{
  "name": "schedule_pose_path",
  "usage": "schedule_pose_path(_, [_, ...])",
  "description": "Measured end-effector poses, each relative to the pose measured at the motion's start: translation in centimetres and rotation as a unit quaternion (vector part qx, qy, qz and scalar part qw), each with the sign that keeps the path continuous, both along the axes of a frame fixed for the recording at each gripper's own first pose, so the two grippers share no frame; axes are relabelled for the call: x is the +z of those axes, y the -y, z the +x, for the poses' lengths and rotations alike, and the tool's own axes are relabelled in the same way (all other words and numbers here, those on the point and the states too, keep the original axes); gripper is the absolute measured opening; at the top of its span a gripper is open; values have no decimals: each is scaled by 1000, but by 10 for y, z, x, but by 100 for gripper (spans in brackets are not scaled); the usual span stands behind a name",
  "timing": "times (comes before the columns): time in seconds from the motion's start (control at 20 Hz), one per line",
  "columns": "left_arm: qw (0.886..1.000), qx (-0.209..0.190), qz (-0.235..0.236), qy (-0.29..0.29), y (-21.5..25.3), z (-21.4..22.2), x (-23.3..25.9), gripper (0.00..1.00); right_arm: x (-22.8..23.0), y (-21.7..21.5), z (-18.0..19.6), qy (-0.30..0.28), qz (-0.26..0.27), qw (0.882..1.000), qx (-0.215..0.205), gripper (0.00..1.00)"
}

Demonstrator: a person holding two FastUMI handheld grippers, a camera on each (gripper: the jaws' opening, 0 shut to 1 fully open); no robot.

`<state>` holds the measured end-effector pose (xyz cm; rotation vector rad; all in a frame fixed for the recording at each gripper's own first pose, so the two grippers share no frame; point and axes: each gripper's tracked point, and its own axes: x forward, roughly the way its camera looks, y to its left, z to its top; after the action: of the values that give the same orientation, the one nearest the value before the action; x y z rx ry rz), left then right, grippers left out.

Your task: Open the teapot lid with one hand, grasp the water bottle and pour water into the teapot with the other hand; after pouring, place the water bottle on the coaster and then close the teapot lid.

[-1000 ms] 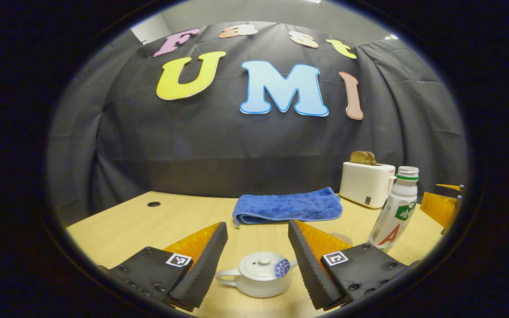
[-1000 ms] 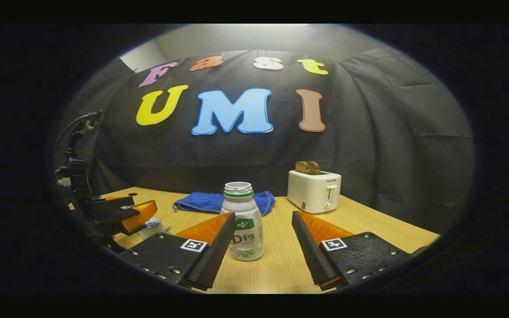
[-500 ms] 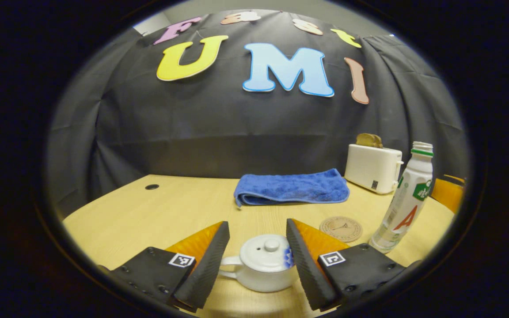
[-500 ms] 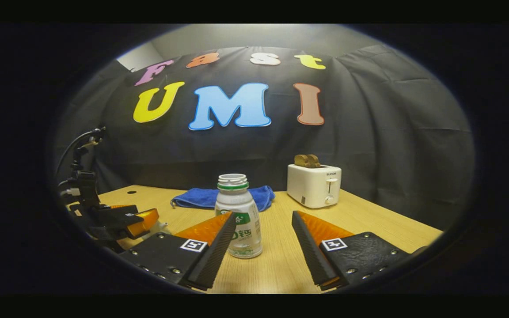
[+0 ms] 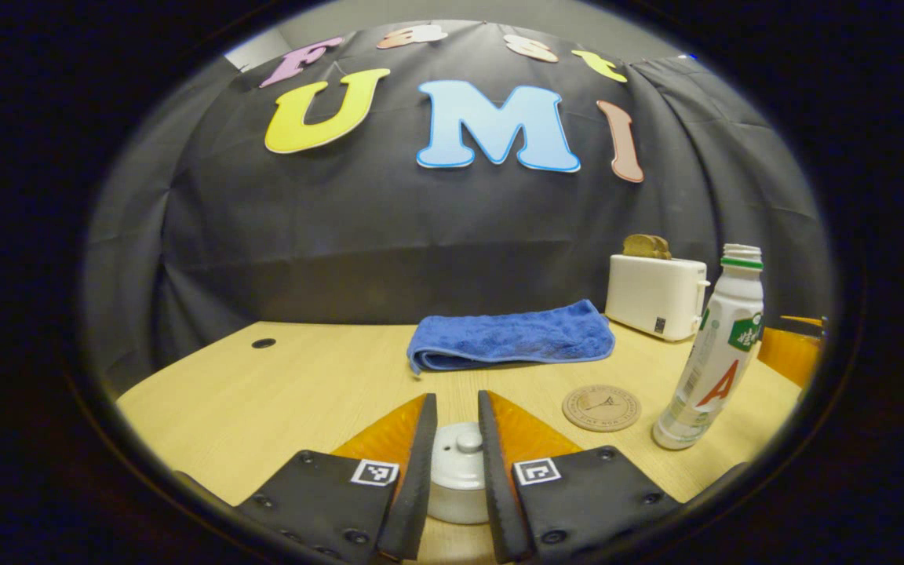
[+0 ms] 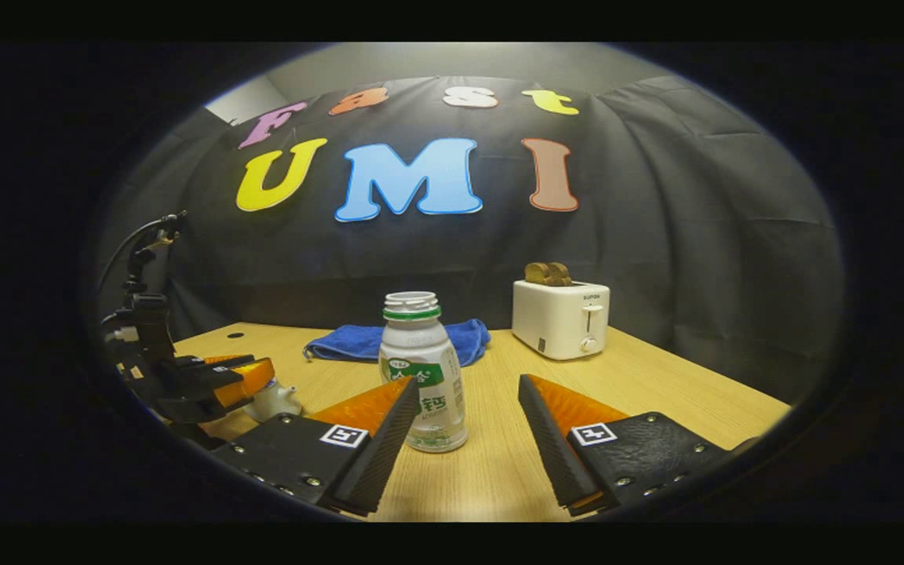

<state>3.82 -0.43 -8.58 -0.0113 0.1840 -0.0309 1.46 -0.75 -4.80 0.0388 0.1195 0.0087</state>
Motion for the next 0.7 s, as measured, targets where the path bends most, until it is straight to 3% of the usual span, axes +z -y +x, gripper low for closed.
schedule_pose_path(0.05, [1000, -4, 1, 2, 2, 1, 3, 43, -1, -1, 1, 0, -1, 1000, 1, 79])
schedule_pose_path(0.15, [1000, -7, 11, -1, 4, 1, 2, 24, -3, -2, 2, 0, -9, 1000, 6, 79])
schedule_pose_path(0.4, [1000, -13, -4, 6, 0, -1, 7, 8, -11, -20, 6, -8, -6, 999, 48, 79])
schedule_pose_path(0.45, [1000, -13, -10, 8, -2, -2, 9, 15, -12, -23, 8, -6, -9, 998, 55, 79])
schedule_pose_path(0.6, [999, -11, -23, 30, -6, -7, 23, 11, -10, -26, 15, 7, -32, 997, 65, 79])
schedule_pose_path(0.7, [998, -4, -31, 48, -14, -11, 35, 15, -13, -28, 22, 10, -39, 997, 70, 79])
